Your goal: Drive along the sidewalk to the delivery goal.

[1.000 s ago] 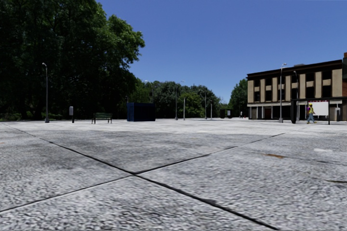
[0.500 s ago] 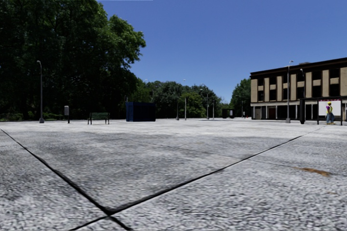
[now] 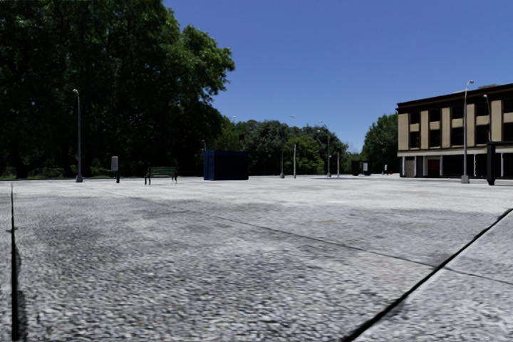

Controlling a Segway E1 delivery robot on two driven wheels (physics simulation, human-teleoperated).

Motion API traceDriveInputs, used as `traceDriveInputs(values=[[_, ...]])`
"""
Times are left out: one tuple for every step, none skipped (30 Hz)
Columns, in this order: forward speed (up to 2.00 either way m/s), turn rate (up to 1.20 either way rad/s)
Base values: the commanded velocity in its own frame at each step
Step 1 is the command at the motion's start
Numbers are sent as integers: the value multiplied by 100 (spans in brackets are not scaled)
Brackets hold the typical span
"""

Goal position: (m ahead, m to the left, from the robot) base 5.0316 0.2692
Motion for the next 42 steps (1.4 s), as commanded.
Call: traceDriveInputs(values=[[200,20],[200,20],[200,8],[200,0],[200,0],[200,0],[200,0],[200,0],[200,0],[200,0],[200,0],[200,0],[200,0],[200,0],[200,0],[200,0],[200,0],[200,0],[200,0],[200,0],[200,0],[200,0],[200,0],[200,0],[200,0],[200,0],[200,0],[200,0],[200,0],[200,0],[200,0],[200,0],[200,0],[200,0],[200,0],[200,0],[200,0],[200,0],[200,0],[200,0],[200,0],[200,0]])
